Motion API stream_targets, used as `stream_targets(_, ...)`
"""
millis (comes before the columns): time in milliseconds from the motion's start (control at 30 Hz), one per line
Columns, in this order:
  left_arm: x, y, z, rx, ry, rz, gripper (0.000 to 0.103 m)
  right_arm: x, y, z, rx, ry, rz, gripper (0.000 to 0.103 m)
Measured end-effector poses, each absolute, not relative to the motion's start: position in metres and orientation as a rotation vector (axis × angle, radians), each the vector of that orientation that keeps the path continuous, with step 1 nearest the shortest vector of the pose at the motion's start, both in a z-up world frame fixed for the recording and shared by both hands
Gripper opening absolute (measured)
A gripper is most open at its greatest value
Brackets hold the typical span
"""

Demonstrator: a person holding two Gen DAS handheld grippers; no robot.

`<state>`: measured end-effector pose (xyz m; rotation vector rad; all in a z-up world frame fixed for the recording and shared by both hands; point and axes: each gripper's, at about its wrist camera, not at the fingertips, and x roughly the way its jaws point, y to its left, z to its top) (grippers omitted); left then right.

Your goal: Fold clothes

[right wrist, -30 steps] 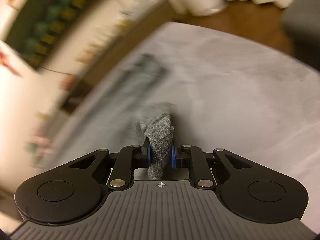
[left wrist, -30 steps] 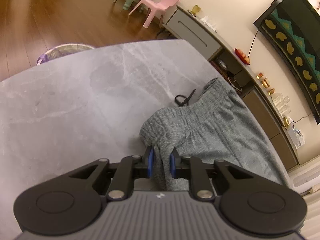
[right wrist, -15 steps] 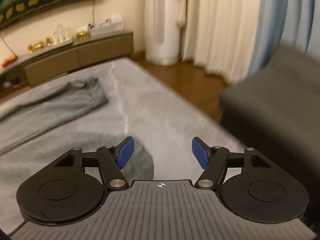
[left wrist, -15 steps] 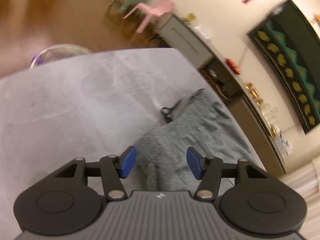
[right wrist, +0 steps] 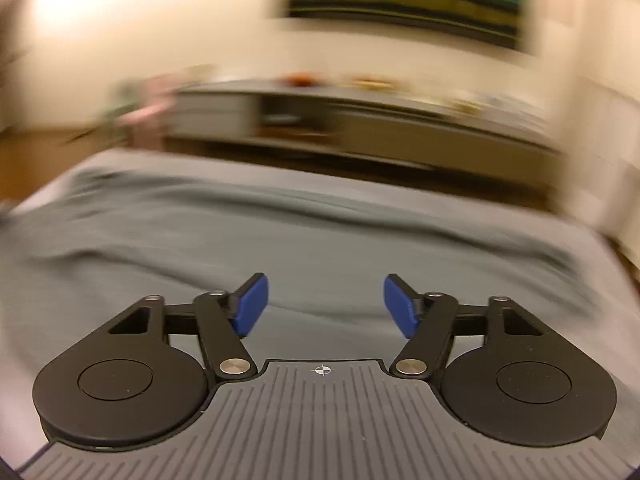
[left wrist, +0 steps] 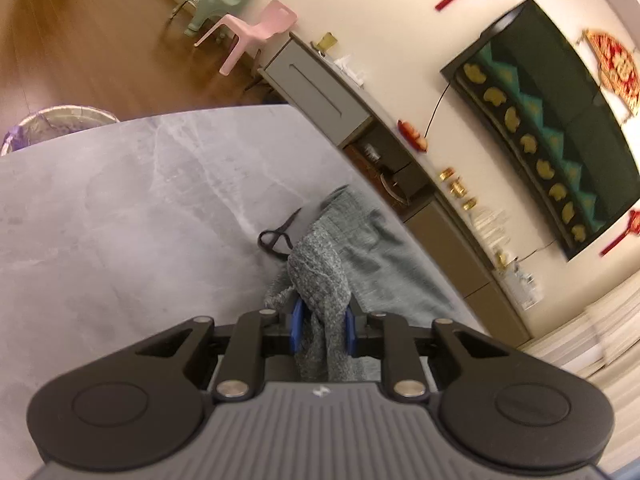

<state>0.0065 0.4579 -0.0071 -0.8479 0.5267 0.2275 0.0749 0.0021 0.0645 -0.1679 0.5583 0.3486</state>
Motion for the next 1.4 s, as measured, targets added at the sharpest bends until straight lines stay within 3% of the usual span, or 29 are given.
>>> stream_targets(167,0.011,0.464,-0.023,-0.897,0.588,0.241,0.023,0.124,0.213,0.071,-0.352,0.562,0.671,0.086)
stream_targets(267,0.016,0.464,-0.030,-0.902,0.598,0.218,0.024,0.155,0.328,0.057,-0.387,0.653,0.762,0.087)
stream_targets(567,0.042,0.434,-0.037,-0.748,0.668,0.041,0.025,0.213,0.494,0.008,-0.487,0.829,0.762,0.089)
stream_targets(667,0.045,0.430,-0.045,-0.708,0.696,-0.001,0.025,0.223,0.511,-0.009,-0.569,0.920,0.723,0.049)
stream_targets(733,0.040,0.435,-0.044,-0.700,0.681,-0.020,0.025,0.220,0.500,-0.001,-0.571,0.893,0.717,0.032)
stream_targets(800,0.035,0.442,-0.039,-0.694,0.649,-0.026,0.026,0.217,0.488,0.007,-0.574,0.867,0.710,0.000)
stream_targets(933,0.028,0.454,-0.018,-0.618,0.550,0.019,0.036,0.211,0.465,0.022,-0.579,0.815,0.697,0.000)
stream_targets(1067,0.036,0.460,-0.017,-0.627,0.524,-0.012,0.037,0.218,0.452,0.022,-0.562,0.845,0.673,0.000)
stream_targets(1167,0.051,0.445,-0.026,-0.564,0.581,-0.049,0.036,0.219,0.455,0.026,-0.465,0.872,0.688,0.021)
stream_targets(1200,0.055,0.436,-0.029,-0.524,0.605,-0.061,0.036,0.217,0.459,0.027,-0.439,0.883,0.710,0.042)
stream_targets(1267,0.065,0.418,-0.035,-0.443,0.648,-0.083,0.036,0.211,0.474,0.025,-0.412,0.921,0.767,0.063)
stream_targets(1333,0.067,0.409,-0.040,-0.370,0.657,-0.079,0.036,0.204,0.494,0.014,-0.468,0.945,0.780,0.062)
stream_targets(1367,0.068,0.408,-0.039,-0.337,0.649,-0.076,0.035,0.201,0.504,0.007,-0.526,0.954,0.769,0.054)
stream_targets(1400,0.065,0.410,-0.036,-0.324,0.627,-0.069,0.035,0.199,0.509,0.001,-0.574,0.960,0.751,0.031)
